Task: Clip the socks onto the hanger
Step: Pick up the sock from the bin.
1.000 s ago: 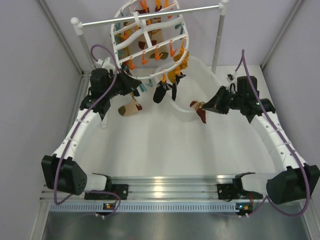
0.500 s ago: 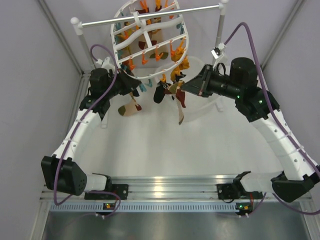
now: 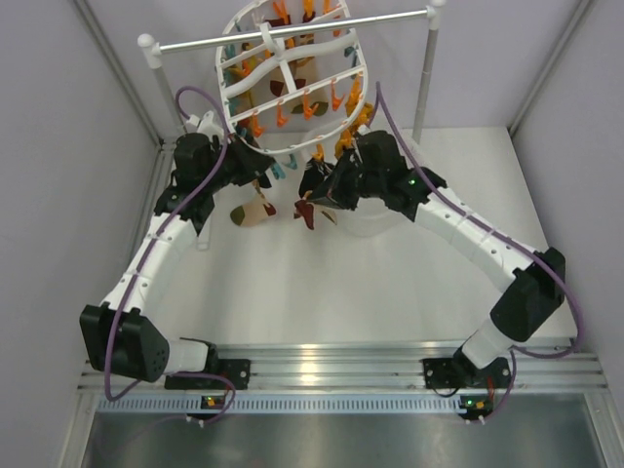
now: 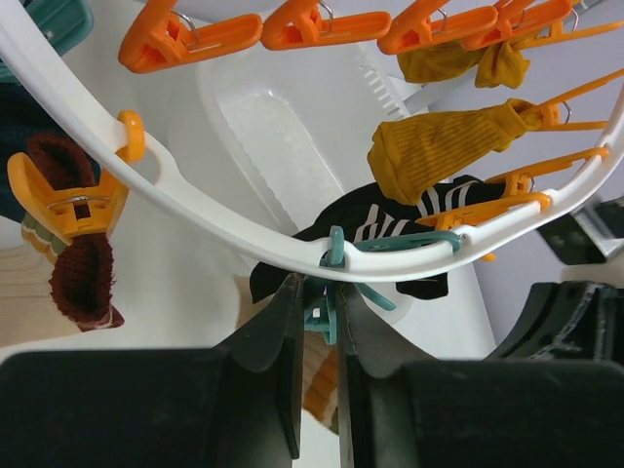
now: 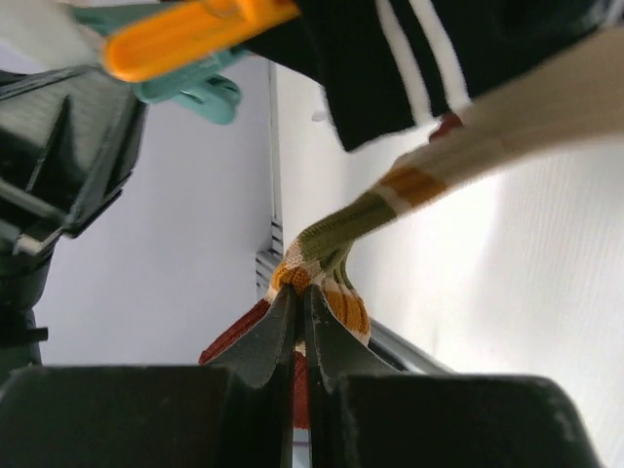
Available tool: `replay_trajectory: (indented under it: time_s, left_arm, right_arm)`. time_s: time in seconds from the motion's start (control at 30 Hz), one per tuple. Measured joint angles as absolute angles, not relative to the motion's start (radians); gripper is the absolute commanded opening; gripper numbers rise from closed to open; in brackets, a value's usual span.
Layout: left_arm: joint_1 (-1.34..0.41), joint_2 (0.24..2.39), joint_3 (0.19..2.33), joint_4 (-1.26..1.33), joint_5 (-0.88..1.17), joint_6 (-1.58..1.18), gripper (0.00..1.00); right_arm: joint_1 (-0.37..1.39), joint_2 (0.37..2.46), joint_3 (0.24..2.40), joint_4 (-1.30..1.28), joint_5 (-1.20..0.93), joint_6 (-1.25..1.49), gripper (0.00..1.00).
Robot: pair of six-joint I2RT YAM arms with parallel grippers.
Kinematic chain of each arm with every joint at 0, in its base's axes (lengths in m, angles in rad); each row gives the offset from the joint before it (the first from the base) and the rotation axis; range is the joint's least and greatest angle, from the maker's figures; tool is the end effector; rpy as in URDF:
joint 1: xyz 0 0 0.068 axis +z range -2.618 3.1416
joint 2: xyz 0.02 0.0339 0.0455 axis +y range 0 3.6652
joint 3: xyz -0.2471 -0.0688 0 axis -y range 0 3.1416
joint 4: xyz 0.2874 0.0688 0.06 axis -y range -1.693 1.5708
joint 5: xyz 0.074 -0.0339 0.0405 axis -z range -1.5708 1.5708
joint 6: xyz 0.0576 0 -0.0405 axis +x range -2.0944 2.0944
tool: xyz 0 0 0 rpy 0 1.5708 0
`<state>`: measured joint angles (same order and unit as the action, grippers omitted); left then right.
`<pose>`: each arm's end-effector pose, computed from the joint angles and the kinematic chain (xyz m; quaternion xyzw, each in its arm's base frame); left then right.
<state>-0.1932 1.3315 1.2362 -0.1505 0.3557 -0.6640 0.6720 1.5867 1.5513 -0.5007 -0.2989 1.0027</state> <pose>0.3665 -0.0921 0.3548 -0.0752 0.7800 -0.3785 0.4927 0.3214 0.2774 0.3444 0.0688 0.8598 0.4499 0.2313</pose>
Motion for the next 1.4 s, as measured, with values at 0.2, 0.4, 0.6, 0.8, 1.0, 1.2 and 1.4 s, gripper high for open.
replay_trajectory:
  time_s: [0.2,0.4,0.6,0.8,1.0,1.2,1.4]
  left_arm:
    - [-0.191,1.302,1.205,-0.13,0.353,-0.684,0.0]
    - [-0.191,1.264,1.177,-0.11,0.351,-0.702,0.0]
    - [-0.19,1.25,1.167,-0.102,0.356,-0.709,0.0]
    - [-0.188,1.232,1.15,-0.084,0.371,-0.708,0.0]
    - [-0.186,1.229,1.15,-0.075,0.39,-0.708,0.0]
    - [-0.185,1.229,1.148,-0.062,0.404,-0.708,0.0]
    - [-0.184,1.229,1.14,-0.051,0.405,-0.708,0.0]
  right_arm:
    - [0.719,1.626,1.531,-0.514,-0.24,1.215,0.0]
    - [0.715,1.751,1.562,-0.554,-0.225,1.386,0.0]
    - [0.69,1.84,1.588,-0.586,-0.245,1.473,0.0]
    - [0.662,1.857,1.645,-0.592,-0.261,1.523,0.0]
    - [0.654,1.865,1.694,-0.59,-0.267,1.575,0.0]
    - [0.651,1.911,1.744,-0.583,-0.279,1.615,0.0]
    - [0.651,1.924,1.75,-0.584,-0.286,1.636,0.0]
